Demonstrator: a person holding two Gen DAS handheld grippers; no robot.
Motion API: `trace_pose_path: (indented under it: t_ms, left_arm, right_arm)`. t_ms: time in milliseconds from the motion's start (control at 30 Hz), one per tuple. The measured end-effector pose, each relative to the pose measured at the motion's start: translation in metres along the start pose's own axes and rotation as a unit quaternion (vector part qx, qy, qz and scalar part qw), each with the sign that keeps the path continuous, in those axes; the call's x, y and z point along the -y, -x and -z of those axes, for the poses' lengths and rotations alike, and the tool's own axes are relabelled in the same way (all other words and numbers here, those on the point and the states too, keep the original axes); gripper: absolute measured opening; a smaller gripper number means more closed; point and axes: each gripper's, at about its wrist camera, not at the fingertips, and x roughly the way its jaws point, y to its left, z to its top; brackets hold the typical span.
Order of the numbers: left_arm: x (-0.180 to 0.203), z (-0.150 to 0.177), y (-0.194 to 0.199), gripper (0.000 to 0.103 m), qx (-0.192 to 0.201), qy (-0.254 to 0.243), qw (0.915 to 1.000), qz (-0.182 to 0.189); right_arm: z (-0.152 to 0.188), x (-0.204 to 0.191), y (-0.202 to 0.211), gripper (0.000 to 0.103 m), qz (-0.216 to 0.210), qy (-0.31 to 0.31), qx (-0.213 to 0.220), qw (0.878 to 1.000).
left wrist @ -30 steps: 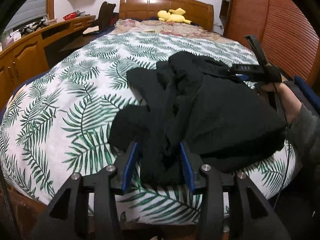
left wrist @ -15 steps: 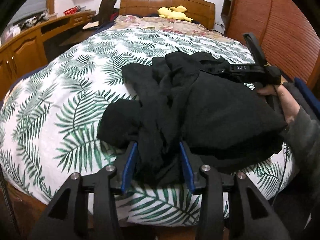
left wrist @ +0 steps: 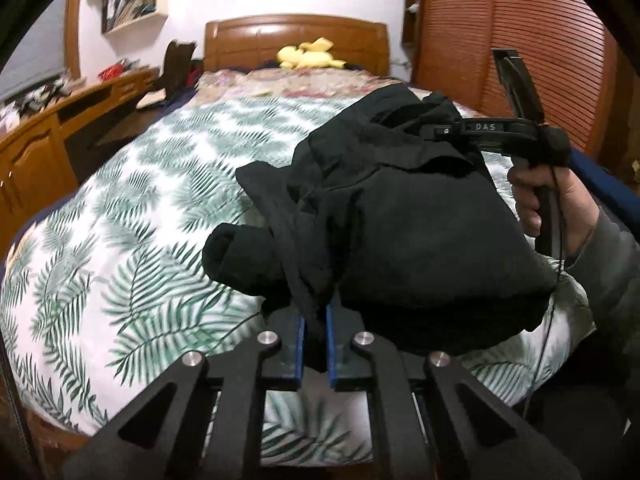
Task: Fold large clothes
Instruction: 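Carry the coat bundle with the right tool onto the blue clothes stack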
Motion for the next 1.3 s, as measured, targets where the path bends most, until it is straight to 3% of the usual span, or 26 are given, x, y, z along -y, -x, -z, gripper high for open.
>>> trace_pose_path:
  t_ms: [267, 900, 1100, 1300]
  left_arm:
    - [0.048, -0.016, 0.010, 0.004, 0.019, -0.035, 0.9983, 0.043]
    - [0.167, -0.039, -0.010, 0.004, 0.017, -0.119, 0.9872, 0.105]
    - [0.204, -0.061, -0.014, 0.003, 0.030, -0.144, 0.9812, 0.125]
    - [0.244, -0.090, -0.014, 0.003, 0.052, -0.166, 0.9718, 0.159]
  right_arm:
    - [0.008, 0.040, 0.060, 0.018, 0.022, -0.027, 0.024, 0.999]
    - [0.062, 0.116, 0.173, 0.018, 0.097, -0.047, 0.043, 0.993]
    - [0.057, 0.126, 0.205, 0.017, 0.118, -0.031, 0.057, 0.991]
    - [0.031, 0.138, 0.252, 0.017, 0.165, -0.001, 0.062, 0.984]
